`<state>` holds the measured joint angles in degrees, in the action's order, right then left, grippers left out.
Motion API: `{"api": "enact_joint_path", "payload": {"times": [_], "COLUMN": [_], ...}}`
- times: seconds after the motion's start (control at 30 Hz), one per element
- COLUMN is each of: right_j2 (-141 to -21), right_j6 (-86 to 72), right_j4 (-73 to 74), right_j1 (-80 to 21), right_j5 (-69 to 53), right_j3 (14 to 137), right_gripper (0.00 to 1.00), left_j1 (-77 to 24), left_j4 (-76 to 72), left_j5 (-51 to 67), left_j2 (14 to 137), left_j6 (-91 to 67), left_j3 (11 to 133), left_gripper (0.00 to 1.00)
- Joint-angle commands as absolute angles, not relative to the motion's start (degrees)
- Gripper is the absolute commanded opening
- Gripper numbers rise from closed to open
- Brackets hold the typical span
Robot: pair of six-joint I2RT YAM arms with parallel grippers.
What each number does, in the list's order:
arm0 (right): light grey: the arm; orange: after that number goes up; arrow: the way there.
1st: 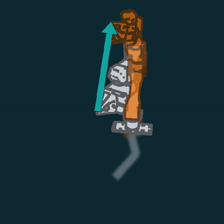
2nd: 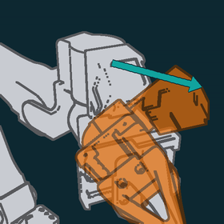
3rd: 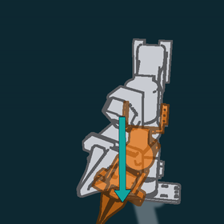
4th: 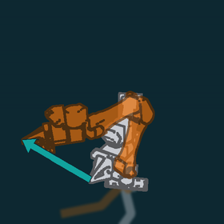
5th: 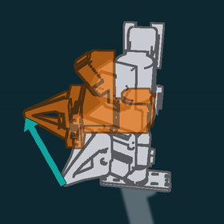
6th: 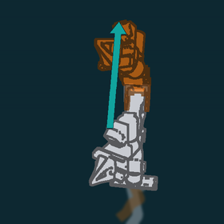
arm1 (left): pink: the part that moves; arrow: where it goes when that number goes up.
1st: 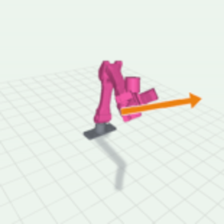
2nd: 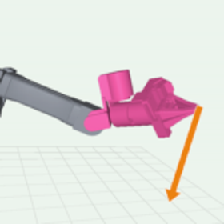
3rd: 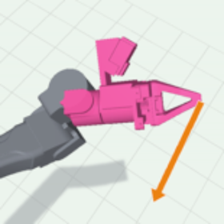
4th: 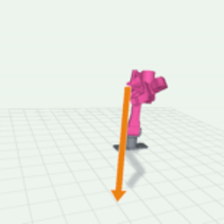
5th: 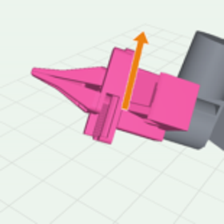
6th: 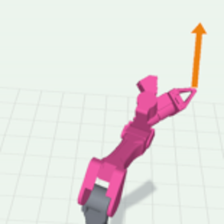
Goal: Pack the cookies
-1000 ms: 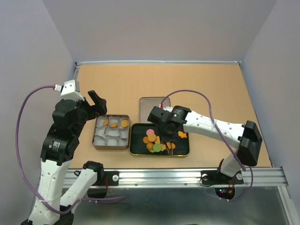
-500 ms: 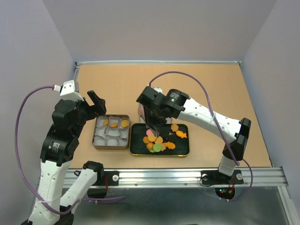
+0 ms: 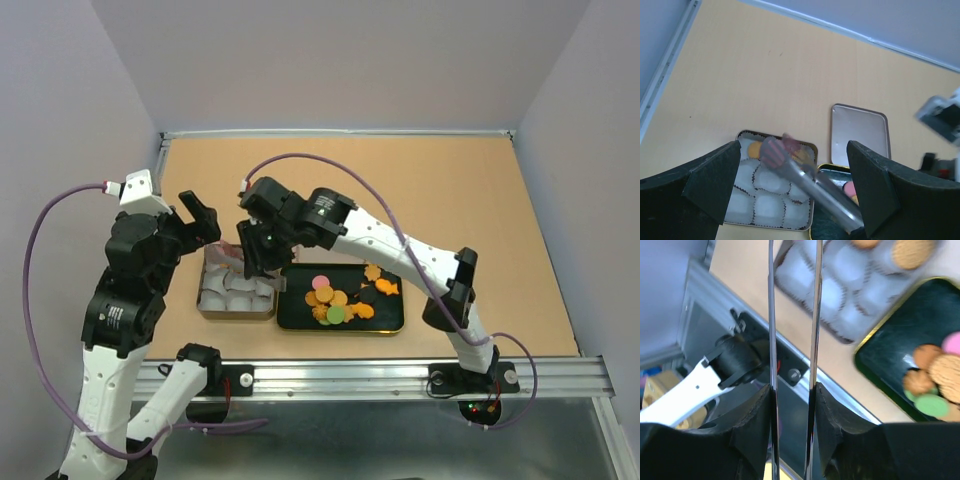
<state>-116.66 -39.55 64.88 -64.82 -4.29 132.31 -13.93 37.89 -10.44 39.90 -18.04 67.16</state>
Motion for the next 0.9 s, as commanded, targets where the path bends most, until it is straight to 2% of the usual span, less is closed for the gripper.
{"api": "enact_joint_path", "payload": {"times": [0.0,0.37,0.87], "right_j2": [-120.13,-125.5,-127.27], "right_j6": [-34.9,-32.17,-34.28], "right_j4": [59.51,56.43,56.25], "right_j1": [-66.45,-66.45,-66.36], "right_j5": [-15.01,-19.86,-10.99], "right_j3": [137.54,136.31,134.3], "right_gripper": [0.33,0.33,0.32], "left_j1": [-14.33,-14.24,-14.24], "left_j4": [37.35,38.14,39.02], "left_j5": [-13.44,-14.06,-14.06], "left_j2": [39.64,38.58,38.14], "left_j6": [-17.31,-17.4,-16.7], "left_j3": [71.1,71.81,71.81], "left_gripper": [0.99,0.99,0.99]}}
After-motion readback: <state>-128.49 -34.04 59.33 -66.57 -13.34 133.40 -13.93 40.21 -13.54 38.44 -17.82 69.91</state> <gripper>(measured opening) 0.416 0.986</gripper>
